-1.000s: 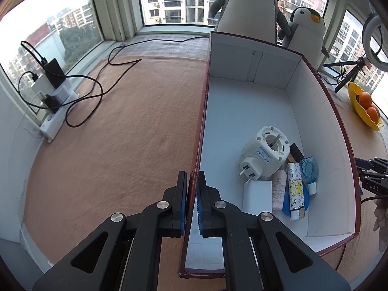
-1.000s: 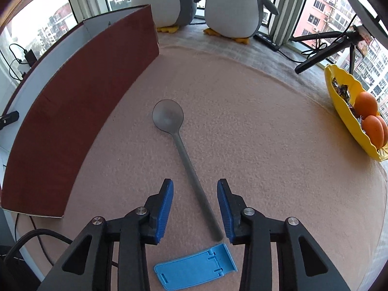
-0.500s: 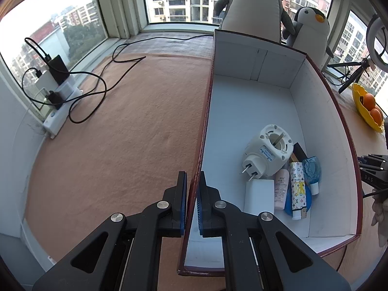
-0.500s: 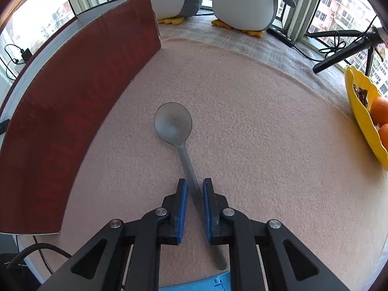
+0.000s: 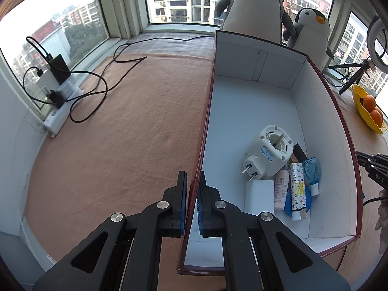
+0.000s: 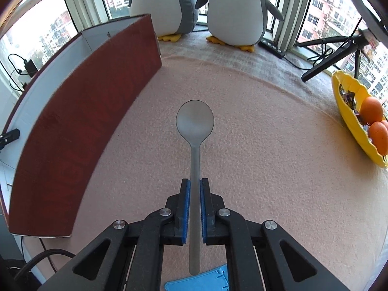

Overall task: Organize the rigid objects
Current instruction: 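Carry the grey spoon into the box and release it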

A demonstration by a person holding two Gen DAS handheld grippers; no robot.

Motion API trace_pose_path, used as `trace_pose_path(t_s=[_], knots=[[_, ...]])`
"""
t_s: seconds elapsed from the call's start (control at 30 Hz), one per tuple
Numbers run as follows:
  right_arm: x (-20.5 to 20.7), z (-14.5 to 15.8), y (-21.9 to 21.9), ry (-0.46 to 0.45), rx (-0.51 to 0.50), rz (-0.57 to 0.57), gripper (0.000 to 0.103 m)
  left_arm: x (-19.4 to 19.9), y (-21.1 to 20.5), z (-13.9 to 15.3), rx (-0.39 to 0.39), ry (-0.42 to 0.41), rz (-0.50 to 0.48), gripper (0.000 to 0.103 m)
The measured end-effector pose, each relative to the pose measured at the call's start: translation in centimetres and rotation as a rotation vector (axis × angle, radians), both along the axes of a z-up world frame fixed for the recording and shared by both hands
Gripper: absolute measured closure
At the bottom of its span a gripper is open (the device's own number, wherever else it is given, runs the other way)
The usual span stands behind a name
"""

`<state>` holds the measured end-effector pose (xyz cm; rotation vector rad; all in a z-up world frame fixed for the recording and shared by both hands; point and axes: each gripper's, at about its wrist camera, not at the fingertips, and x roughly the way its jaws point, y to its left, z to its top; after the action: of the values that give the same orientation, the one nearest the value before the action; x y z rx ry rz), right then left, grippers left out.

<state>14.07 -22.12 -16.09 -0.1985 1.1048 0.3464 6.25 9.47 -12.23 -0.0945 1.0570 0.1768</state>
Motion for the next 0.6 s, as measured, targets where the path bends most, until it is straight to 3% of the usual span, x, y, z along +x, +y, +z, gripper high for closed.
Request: trace_pose_path(t_s=[0.6], knots=[[-2.4,9.0,6.2,-0.151,0.099,0.09,0.096,0.1,0.3,0.0,-0.02,-0.014,-0.011,0.097]])
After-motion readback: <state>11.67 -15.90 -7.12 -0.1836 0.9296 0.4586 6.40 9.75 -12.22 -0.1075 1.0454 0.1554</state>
